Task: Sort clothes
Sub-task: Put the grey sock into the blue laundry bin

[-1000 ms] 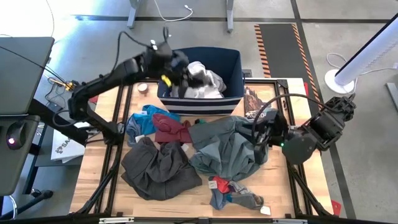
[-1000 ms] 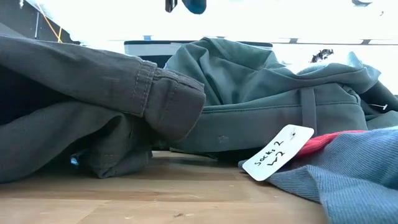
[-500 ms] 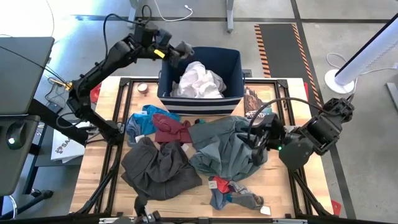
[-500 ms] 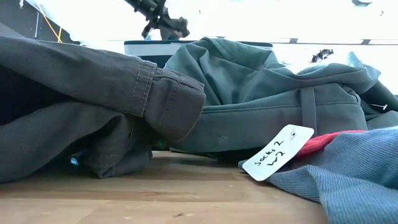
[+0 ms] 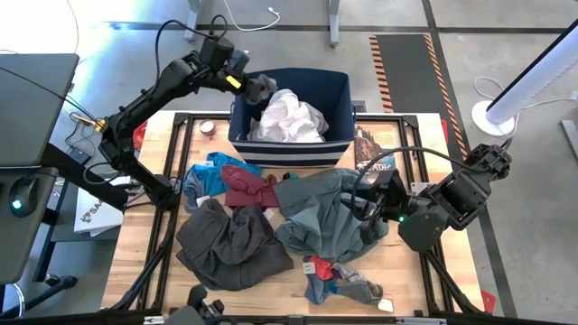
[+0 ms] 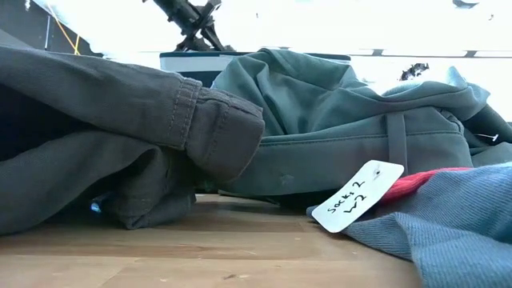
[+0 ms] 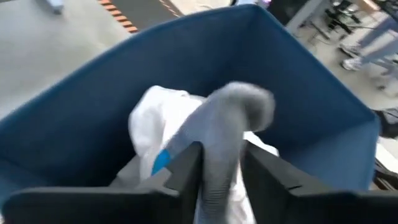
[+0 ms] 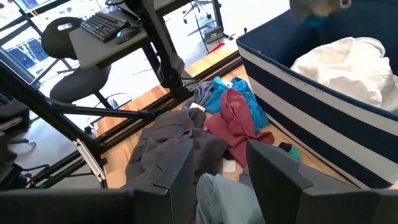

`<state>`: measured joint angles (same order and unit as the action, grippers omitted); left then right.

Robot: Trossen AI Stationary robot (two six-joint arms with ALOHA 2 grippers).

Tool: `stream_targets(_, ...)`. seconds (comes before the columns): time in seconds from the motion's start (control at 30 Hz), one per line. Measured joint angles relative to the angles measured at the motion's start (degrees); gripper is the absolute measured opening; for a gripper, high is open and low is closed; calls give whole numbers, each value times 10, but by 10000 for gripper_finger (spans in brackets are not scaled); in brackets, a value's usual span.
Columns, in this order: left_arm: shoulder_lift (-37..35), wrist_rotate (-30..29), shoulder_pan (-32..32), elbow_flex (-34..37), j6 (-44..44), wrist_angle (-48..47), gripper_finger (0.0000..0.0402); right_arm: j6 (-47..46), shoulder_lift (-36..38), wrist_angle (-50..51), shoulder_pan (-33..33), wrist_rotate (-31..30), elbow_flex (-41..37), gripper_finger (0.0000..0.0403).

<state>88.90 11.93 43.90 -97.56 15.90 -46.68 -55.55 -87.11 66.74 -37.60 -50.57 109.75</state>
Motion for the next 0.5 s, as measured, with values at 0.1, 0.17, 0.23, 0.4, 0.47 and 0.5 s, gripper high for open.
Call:
stream_targets(0.1, 0, -18, 0, 0, 20, -10, 155, 0, 0, 0, 0, 0, 0, 144)
stream_targets(0.17, 0, -14, 0, 0, 29, -19, 176, 0, 0, 1, 0, 0, 0, 144)
stream_targets(0.23, 0, -13, 0, 0, 29, -21, 191, 0, 0, 0, 0, 2, 0, 144)
stream_targets(0.4, 0, -2, 0, 0, 29, -20, 201, -12, 0, 1, 0, 48, 0, 144)
stream_targets(0.47, 0, 13, -4, 0, 26, -20, 200, -26, -2, 2, -1, 88, 0, 144)
stream_targets(0.5, 0, 26, -8, 0, 23, -20, 199, -32, -4, 4, -3, 112, 0, 144)
